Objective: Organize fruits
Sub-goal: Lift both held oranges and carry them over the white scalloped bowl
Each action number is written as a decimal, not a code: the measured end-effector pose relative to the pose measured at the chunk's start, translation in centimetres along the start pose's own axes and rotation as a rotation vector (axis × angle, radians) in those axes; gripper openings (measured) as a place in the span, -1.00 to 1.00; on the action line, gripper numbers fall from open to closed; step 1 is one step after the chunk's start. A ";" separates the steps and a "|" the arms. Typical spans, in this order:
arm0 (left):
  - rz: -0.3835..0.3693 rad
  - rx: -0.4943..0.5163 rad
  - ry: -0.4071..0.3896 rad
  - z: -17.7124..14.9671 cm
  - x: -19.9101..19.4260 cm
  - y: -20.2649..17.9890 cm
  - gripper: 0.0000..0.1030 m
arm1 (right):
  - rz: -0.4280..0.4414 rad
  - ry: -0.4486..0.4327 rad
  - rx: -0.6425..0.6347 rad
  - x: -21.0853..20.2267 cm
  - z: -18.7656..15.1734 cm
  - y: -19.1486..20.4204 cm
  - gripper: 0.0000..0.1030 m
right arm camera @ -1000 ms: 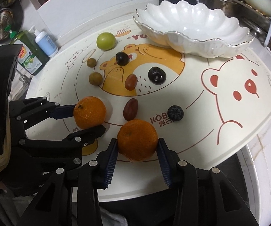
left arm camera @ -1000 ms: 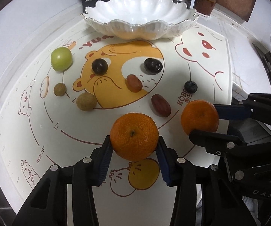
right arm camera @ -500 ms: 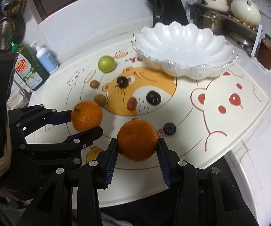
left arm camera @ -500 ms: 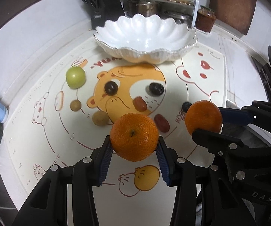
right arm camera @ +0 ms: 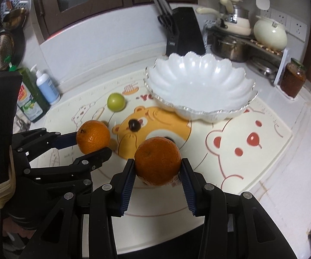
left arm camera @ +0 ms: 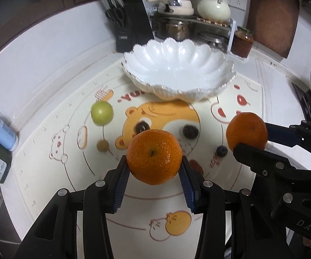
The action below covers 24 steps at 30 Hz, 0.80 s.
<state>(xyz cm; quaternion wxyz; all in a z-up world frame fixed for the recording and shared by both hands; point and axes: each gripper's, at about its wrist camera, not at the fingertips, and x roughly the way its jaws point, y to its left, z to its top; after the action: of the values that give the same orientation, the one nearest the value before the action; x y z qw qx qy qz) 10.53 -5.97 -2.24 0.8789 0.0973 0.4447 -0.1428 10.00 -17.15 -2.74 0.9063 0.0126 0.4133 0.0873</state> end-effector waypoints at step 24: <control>0.048 -0.032 -0.194 8.4 0.1 1.3 -0.13 | -0.169 -0.173 0.153 0.3 6.5 -5.6 -0.17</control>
<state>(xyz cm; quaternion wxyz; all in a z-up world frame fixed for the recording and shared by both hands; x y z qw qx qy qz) 17.38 -7.25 2.71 0.9224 0.0797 0.3573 -0.1235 15.93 -22.26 0.81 0.9391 0.0543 0.3387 -0.0224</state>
